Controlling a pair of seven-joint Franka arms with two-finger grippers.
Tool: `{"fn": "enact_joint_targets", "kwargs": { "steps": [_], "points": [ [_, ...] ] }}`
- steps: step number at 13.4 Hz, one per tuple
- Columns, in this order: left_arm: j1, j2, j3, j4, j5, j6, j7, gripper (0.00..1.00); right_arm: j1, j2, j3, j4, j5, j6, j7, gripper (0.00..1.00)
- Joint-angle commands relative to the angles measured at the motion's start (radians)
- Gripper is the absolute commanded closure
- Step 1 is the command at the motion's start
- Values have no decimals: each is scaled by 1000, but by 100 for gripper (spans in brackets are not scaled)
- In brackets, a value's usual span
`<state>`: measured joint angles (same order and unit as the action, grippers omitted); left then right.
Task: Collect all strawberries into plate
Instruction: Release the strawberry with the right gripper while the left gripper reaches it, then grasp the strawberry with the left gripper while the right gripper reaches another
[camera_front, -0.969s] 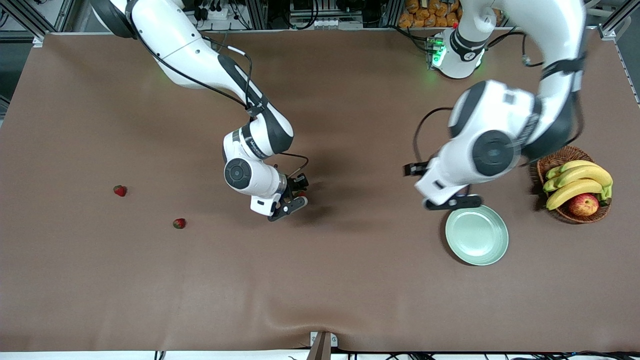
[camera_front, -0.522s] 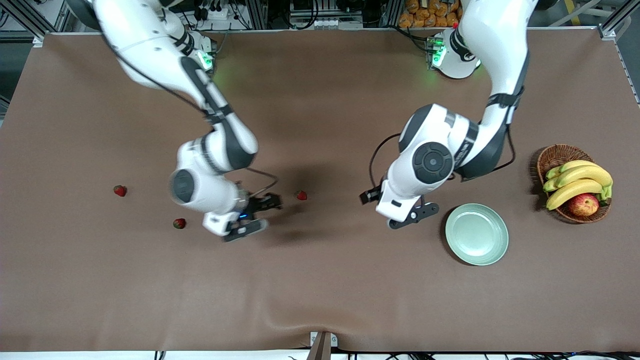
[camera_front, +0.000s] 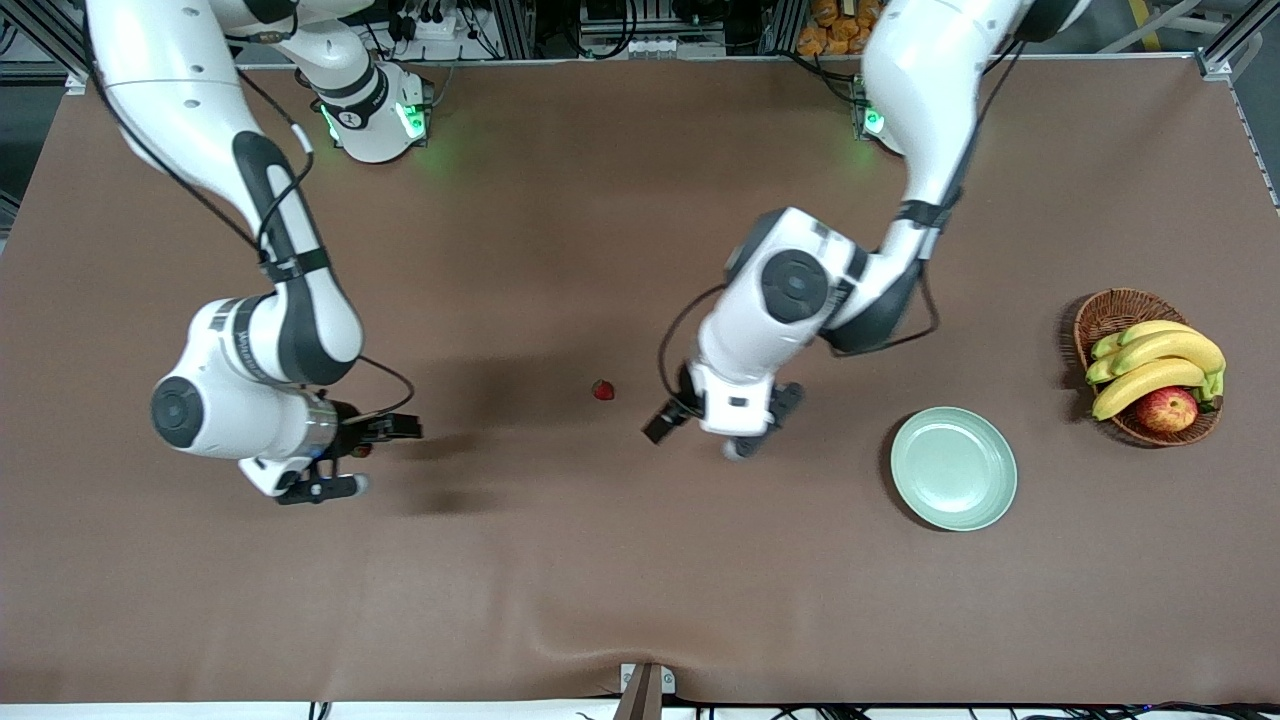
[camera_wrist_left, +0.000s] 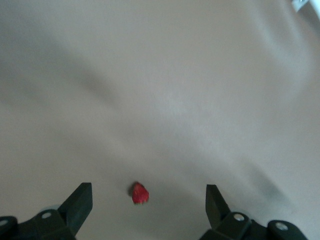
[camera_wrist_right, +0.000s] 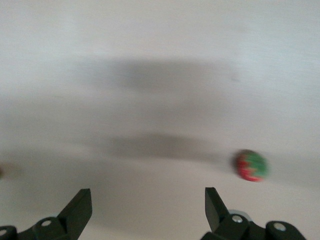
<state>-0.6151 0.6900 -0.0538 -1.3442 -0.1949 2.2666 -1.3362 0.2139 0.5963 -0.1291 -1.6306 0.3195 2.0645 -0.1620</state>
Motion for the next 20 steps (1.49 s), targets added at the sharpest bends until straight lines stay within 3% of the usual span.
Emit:
{"fn": "enact_joint_targets", "kwargs": {
  "steps": [1, 6, 9, 11, 19, 20],
  "points": [
    [-66, 86, 17, 36, -14, 126, -93, 0, -44, -3, 11, -28, -65, 29, -8, 0],
    [-162, 178, 66, 40, -8, 185, -160, 0, -76, 46, 9, -32, -74, 138, -11, 0],
    [-234, 212, 114, 37, 95, 185, -155, 0, -74, 69, 9, -32, -73, 175, -11, 0],
    [-241, 229, 114, 42, 156, 194, -149, 0, -68, 83, 11, -34, -71, 203, -10, 0],
    [-268, 289, 114, 59, 166, 298, -89, 0, -65, 97, 11, -63, -71, 187, -4, 1],
    [-276, 289, 114, 57, 166, 295, -89, 0, -61, 97, 11, -63, -71, 187, -4, 8]
  ]
}}
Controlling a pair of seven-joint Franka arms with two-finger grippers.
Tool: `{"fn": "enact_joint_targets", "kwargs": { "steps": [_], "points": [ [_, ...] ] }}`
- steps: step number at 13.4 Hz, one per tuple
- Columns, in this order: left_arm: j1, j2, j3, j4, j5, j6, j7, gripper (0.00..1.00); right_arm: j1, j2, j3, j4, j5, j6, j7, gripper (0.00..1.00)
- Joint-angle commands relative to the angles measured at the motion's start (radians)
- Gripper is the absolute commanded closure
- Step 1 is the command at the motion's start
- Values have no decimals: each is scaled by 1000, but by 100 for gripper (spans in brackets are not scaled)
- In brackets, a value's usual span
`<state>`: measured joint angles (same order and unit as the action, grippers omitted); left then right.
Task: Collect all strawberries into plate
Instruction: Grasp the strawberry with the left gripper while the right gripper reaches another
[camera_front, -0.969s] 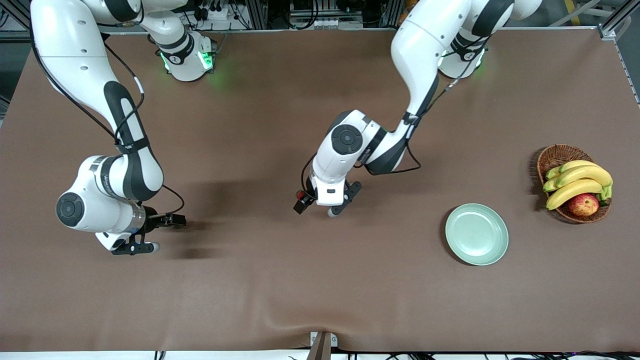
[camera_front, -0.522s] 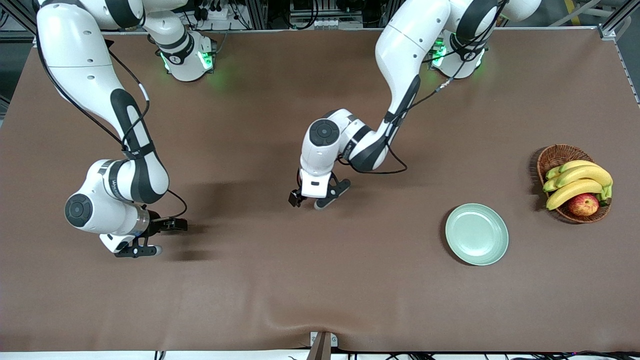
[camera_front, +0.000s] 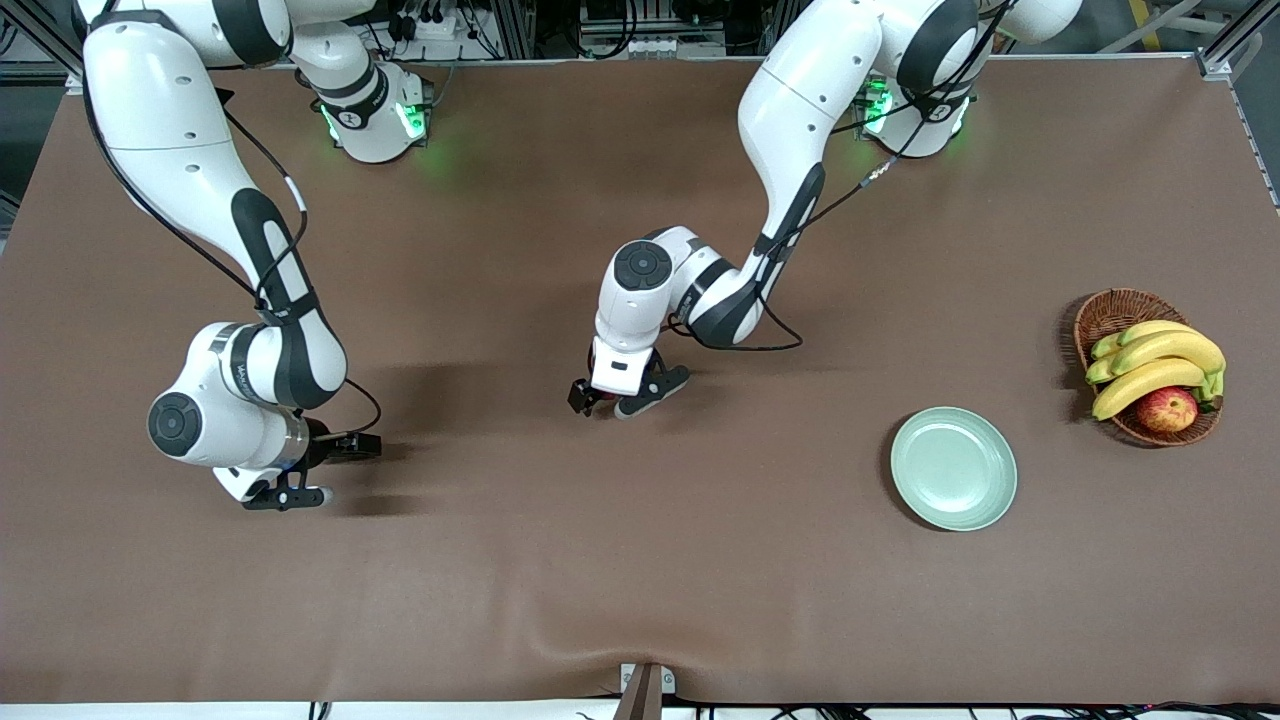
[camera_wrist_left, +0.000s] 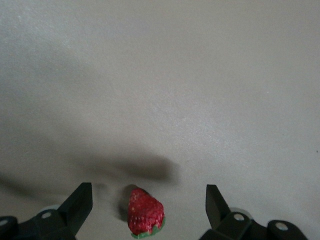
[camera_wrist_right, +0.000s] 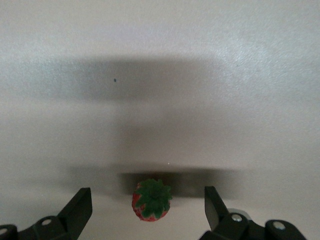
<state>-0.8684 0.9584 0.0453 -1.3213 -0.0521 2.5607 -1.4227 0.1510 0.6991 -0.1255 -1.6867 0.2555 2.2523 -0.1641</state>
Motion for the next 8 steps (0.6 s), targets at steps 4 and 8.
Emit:
{"fn": "enact_joint_targets", "kwargs": {
  "steps": [4, 8],
  "points": [
    [-26, 20, 13, 33, 23, -2, -2, 0, -11, -6, 7, -18, -7, -14, -50, 30],
    [-24, 30, 15, 34, 23, -1, 1, 0, -8, -7, 7, -18, -9, -25, -52, 56]
  ]
}}
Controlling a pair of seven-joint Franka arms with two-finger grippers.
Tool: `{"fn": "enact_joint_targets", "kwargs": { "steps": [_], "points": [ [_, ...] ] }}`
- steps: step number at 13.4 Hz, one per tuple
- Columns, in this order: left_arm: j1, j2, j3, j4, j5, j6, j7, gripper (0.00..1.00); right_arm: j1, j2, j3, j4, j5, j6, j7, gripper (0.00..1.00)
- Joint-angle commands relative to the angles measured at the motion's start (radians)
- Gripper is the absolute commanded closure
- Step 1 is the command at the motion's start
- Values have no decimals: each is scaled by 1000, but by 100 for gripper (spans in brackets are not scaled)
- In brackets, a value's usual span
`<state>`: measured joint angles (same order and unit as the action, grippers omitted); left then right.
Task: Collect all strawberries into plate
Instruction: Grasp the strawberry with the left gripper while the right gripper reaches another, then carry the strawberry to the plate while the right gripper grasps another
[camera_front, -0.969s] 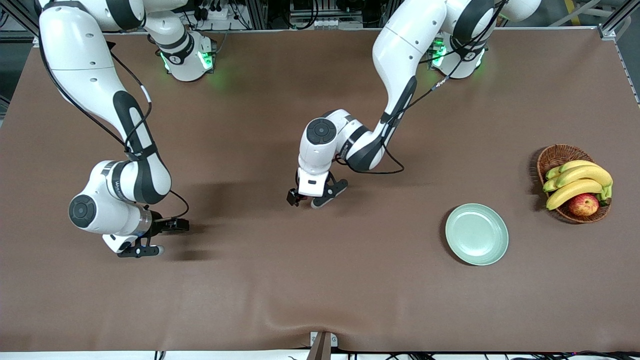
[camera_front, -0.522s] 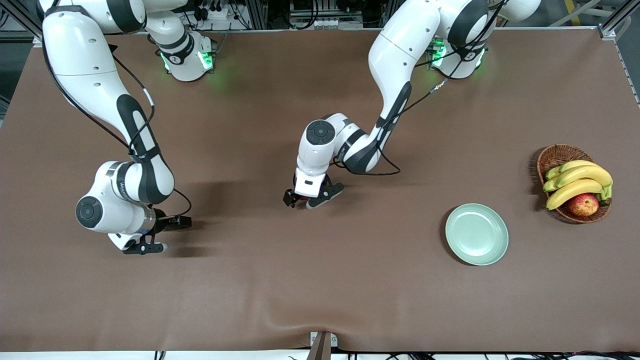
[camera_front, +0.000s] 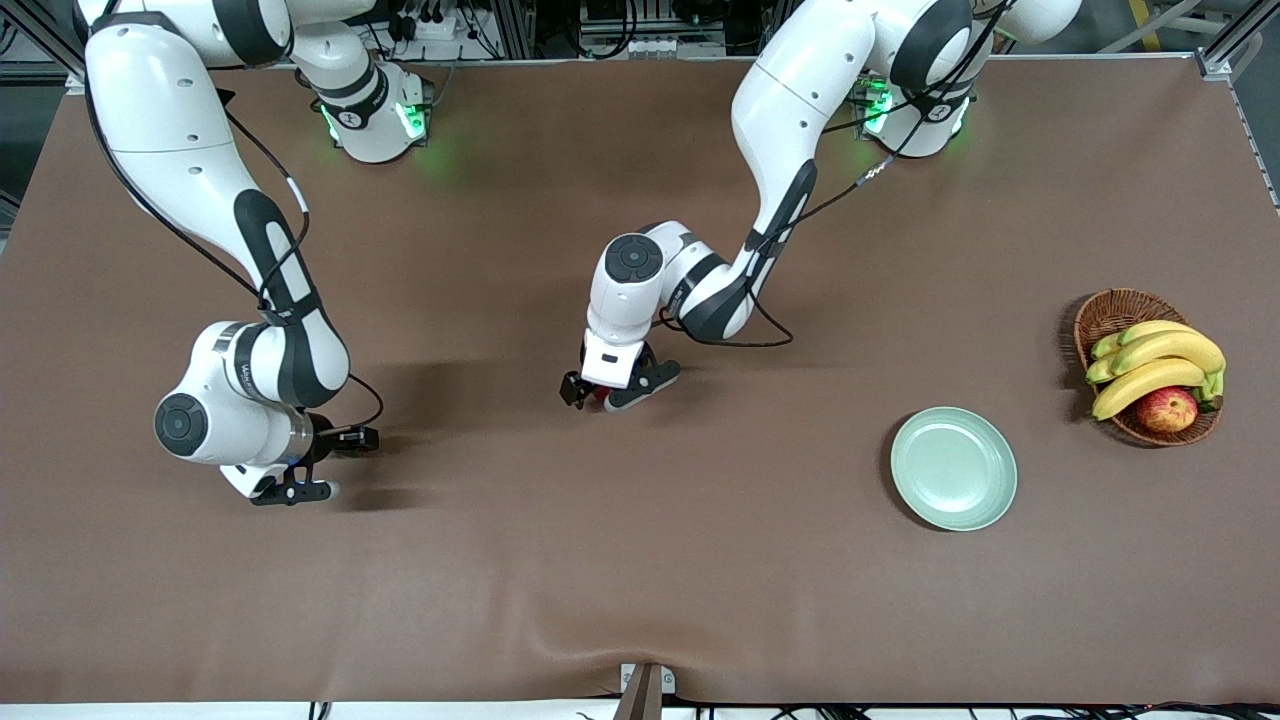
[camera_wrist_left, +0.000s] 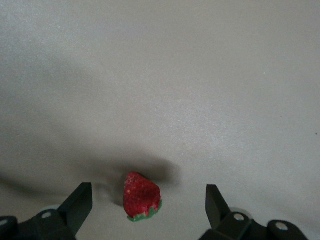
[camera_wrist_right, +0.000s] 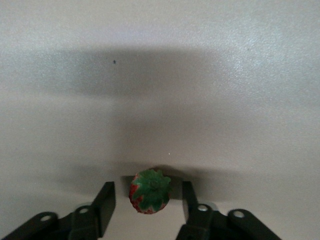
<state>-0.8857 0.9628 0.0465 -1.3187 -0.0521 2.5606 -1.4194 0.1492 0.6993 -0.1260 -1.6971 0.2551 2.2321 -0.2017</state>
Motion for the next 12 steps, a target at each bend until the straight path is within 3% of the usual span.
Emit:
{"fn": "enact_joint_targets", "kwargs": {
  "steps": [1, 2, 4, 8, 11, 12],
  "points": [
    [-7, 25, 13, 32, 23, 0, -3, 0, -7, -7, 8, -6, -8, -11, -15, 63],
    [-7, 25, 13, 32, 23, 0, -3, 4, -8, -9, 6, -4, -8, -12, -15, 70],
    [-7, 25, 13, 32, 23, 0, -3, 22, -8, -12, 6, -4, -8, -12, -15, 84],
    [-9, 25, 12, 32, 23, 0, -3, 40, -8, -18, 8, 22, -8, -12, -13, 87],
    [-10, 22, 12, 30, 23, -3, -7, 88, 1, -20, 8, 54, -4, -12, -15, 88],
    [-18, 21, 12, 29, 24, -6, -7, 96, 4, -20, 9, 60, -2, -12, -15, 89]
  ]
}}
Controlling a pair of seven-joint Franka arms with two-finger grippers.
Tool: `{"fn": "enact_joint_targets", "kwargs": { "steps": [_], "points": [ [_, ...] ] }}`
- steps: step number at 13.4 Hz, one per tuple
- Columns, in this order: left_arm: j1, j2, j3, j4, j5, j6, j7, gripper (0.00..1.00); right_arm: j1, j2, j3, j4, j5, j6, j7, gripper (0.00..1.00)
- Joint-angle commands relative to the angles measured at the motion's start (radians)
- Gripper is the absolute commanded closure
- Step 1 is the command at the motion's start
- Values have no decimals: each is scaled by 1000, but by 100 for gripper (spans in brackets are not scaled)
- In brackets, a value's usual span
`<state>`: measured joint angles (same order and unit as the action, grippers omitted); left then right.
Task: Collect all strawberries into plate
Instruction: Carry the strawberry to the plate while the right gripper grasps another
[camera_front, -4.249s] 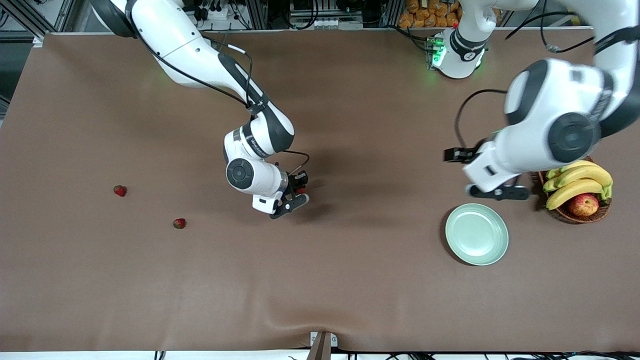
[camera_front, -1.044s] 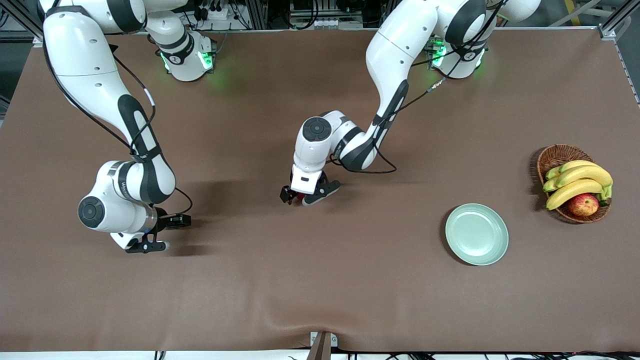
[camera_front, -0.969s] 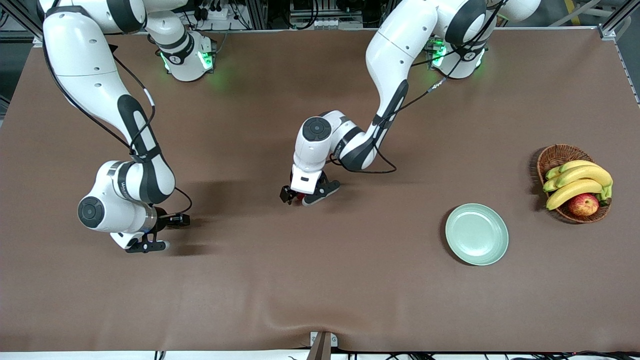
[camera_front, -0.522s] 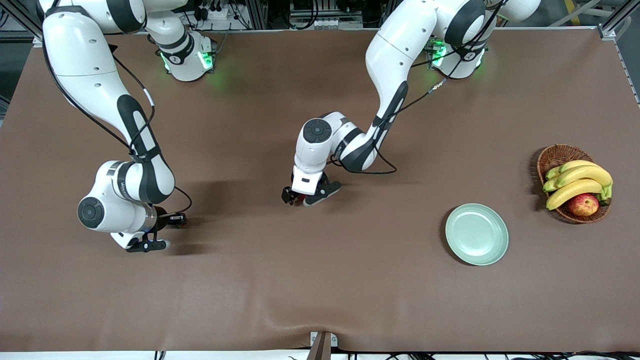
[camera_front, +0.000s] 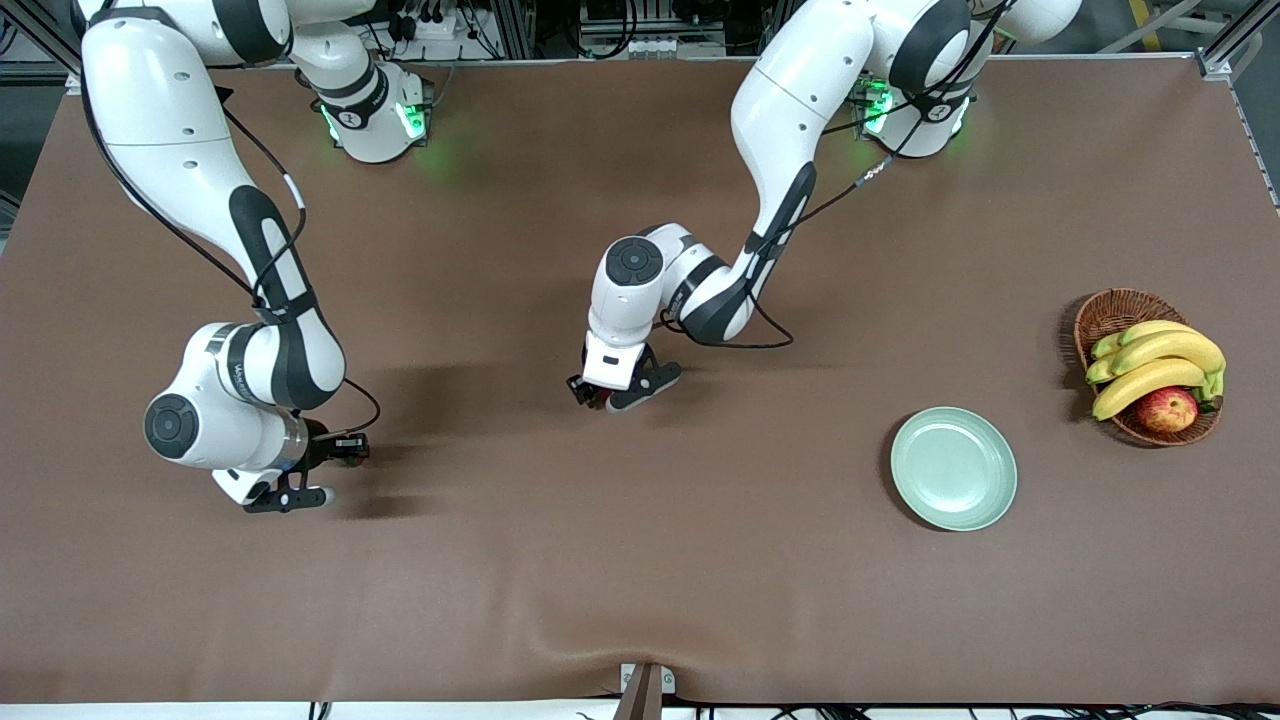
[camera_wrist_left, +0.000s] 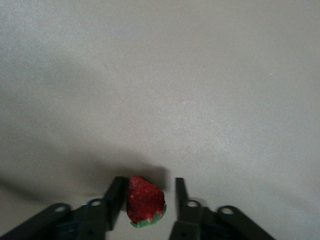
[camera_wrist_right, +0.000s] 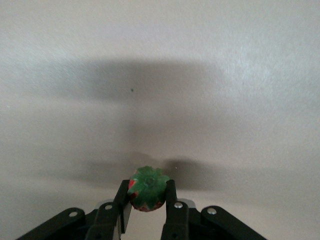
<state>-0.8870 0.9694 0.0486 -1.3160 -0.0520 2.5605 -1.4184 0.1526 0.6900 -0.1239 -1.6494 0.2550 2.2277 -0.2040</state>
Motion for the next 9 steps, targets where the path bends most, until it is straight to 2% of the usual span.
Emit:
{"fn": "enact_joint_targets", "kwargs": {
  "steps": [1, 2, 6, 9],
  "points": [
    [-18, 6, 10, 24, 26, -6, -8, 100, 2, -10, 12, 16, 1, -8, -12, 91],
    [-18, -4, 10, 24, 30, -25, -8, 100, 10, -10, 13, 23, 1, -8, -12, 91],
    [29, -115, 60, 14, 31, -285, -11, 100, 39, -10, 49, 42, 9, -8, -2, 93],
    [184, -216, 62, 0, 24, -422, -19, 100, 62, -10, 84, 42, 16, -8, 17, 93]
  ]
}}
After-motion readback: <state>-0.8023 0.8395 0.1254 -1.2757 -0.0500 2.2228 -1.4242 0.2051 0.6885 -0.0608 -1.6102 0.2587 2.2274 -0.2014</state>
